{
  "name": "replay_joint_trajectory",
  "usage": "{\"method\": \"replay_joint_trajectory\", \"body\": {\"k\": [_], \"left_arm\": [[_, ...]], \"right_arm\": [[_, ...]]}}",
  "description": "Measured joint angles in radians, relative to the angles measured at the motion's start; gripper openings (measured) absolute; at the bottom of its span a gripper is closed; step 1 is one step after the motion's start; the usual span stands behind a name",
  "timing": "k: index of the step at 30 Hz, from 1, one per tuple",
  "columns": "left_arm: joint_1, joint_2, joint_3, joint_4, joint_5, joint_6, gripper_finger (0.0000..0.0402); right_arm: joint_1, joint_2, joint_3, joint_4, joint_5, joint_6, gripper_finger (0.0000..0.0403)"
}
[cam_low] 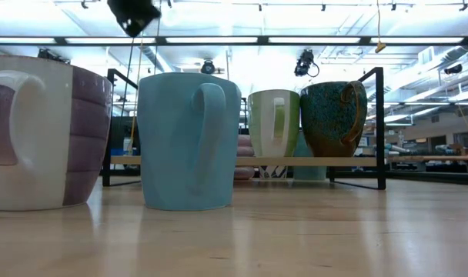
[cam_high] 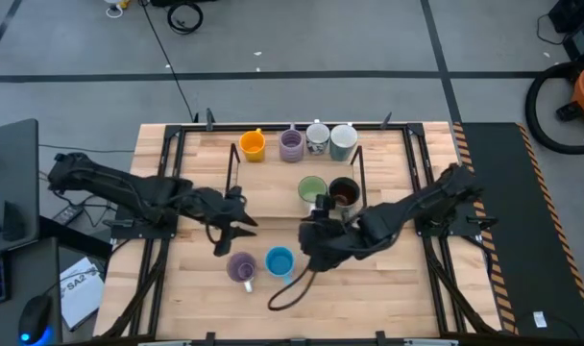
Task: Place coffee mugs
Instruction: Put the blue on the shelf
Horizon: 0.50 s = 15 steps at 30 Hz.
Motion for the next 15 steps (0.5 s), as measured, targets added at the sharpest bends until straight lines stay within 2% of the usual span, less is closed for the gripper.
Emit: {"method": "replay_joint_trajectory", "body": {"k": [4, 7, 11, 15], "left_arm": [[0.0, 0.08, -0.001, 0.01, 0.0, -0.038, 0.0151], [0.0, 0.136, 0.018, 0.018, 0.001, -0.067, 0.0174], [0.0, 0.218, 0.079, -0.006, 0.012, -0.122, 0.0199], [0.002, 0.314, 0.154, -0.071, 0.043, -0.197, 0.0205]], "right_arm": [[0.006, -0.111, -0.183, 0.181, 0.061, -0.03, 0.0185], [0.004, -0.184, -0.32, 0.338, 0.068, -0.084, 0.0185], [0.003, -0.265, -0.479, 0.521, 0.116, -0.178, 0.0185], [0.01, -0.336, -0.615, 0.687, 0.189, -0.272, 0.0185]]}}
